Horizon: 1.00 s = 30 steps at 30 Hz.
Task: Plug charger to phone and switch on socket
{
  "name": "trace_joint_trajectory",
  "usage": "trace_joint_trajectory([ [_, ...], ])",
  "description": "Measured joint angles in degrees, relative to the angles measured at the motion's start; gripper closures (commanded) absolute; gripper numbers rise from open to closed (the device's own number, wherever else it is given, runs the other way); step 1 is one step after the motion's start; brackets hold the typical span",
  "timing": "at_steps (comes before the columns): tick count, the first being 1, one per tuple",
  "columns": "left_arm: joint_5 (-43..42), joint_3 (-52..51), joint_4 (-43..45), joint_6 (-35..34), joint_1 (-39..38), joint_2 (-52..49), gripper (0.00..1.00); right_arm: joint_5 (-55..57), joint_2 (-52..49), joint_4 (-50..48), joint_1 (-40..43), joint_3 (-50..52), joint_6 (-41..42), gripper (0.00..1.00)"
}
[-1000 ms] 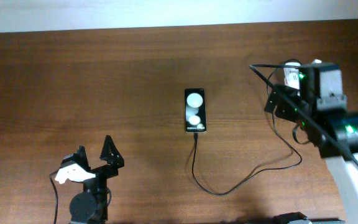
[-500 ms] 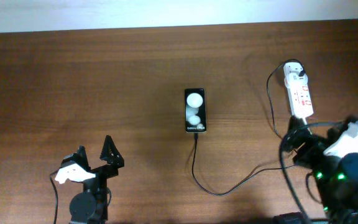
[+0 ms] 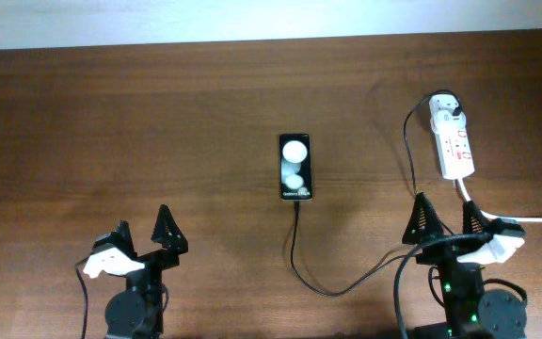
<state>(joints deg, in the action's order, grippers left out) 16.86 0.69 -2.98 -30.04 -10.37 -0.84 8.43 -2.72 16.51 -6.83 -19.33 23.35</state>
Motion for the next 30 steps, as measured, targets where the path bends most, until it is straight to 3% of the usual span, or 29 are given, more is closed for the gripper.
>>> trace_joint_trajectory([
  [8, 0.0, 0.0, 0.0, 0.0, 0.0, 0.0, 0.01, -2.5, 1.9, -5.8, 0.4, 4.4, 0.0, 0.01],
  [24, 0.0, 0.0, 0.0, 0.0, 0.0, 0.0, 0.01, -8.2, 1.9, -4.1, 1.2, 4.4, -0.8, 0.01],
  [30, 0.0, 0.0, 0.0, 0.0, 0.0, 0.0, 0.01, -10.1, 1.9, -4.4, 1.2, 5.2, -12.5, 0.01],
])
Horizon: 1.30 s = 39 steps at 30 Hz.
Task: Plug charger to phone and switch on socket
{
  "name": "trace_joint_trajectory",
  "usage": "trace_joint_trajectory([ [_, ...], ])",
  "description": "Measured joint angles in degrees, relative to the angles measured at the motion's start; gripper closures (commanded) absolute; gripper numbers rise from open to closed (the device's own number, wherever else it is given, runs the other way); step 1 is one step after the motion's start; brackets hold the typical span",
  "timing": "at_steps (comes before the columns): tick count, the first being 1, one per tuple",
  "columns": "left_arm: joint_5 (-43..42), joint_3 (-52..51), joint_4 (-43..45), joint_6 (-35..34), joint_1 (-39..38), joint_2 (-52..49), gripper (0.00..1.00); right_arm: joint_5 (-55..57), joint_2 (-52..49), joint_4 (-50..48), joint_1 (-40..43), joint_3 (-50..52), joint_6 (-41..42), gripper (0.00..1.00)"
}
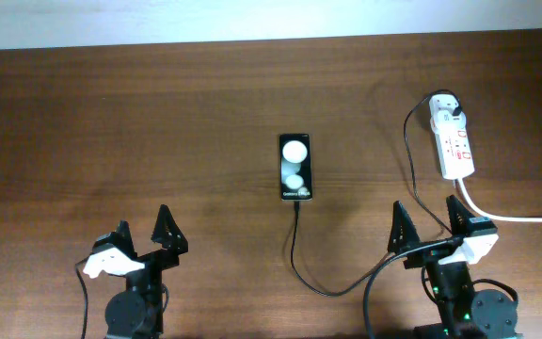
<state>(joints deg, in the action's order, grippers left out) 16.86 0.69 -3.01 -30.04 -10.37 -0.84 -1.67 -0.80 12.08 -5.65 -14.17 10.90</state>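
Note:
A black phone (295, 167) lies face up at the table's middle, its screen lit. The black charger cable (301, 268) runs from the phone's near end, loops toward the front and climbs to a plug in the white socket strip (453, 138) at the far right. My left gripper (142, 233) stands open near the front left, far from the phone. Open too, my right gripper (425, 224) is near the front right, below the strip, with the cable passing between its fingers' base.
The white lead (525, 217) of the socket strip runs off the right edge behind my right gripper. The brown table (158, 113) ends at a pale wall along the back.
My right gripper has shifted a little to the left and turned slightly. The phone, cable, strip and left gripper are where they were.

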Motion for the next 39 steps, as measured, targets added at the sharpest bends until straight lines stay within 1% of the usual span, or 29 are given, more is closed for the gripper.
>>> trace_joint_trajectory([
  [3, 0.0, 0.0, 0.0, 0.0, 0.0, 0.0, 0.01, 0.0, 0.0, -3.0, 0.0, 4.2, -1.9, 0.01],
  [8, 0.0, 0.0, 0.0, 0.0, 0.0, 0.0, 0.01, -0.2, 0.0, -8.3, 0.0, 9.2, -2.6, 0.01],
  [13, 0.0, 0.0, 0.0, 0.0, 0.0, 0.0, 0.01, -0.2, 0.0, -9.1, 0.0, 13.1, -2.8, 0.01],
  [16, 0.0, 0.0, 0.0, 0.0, 0.0, 0.0, 0.01, -0.2, 0.0, -7.9, 0.0, 13.4, -3.7, 0.01],
  [21, 0.0, 0.0, 0.0, 0.0, 0.0, 0.0, 0.01, -0.2, 0.0, -7.8, 0.0, 13.4, -9.4, 0.01],
  [24, 0.0, 0.0, 0.0, 0.0, 0.0, 0.0, 0.01, -0.2, 0.0, -7.8, 0.0, 13.4, -11.1, 0.01],
  [39, 0.0, 0.0, 0.0, 0.0, 0.0, 0.0, 0.01, -0.2, 0.0, -7.8, 0.0, 13.5, -11.6, 0.01],
])
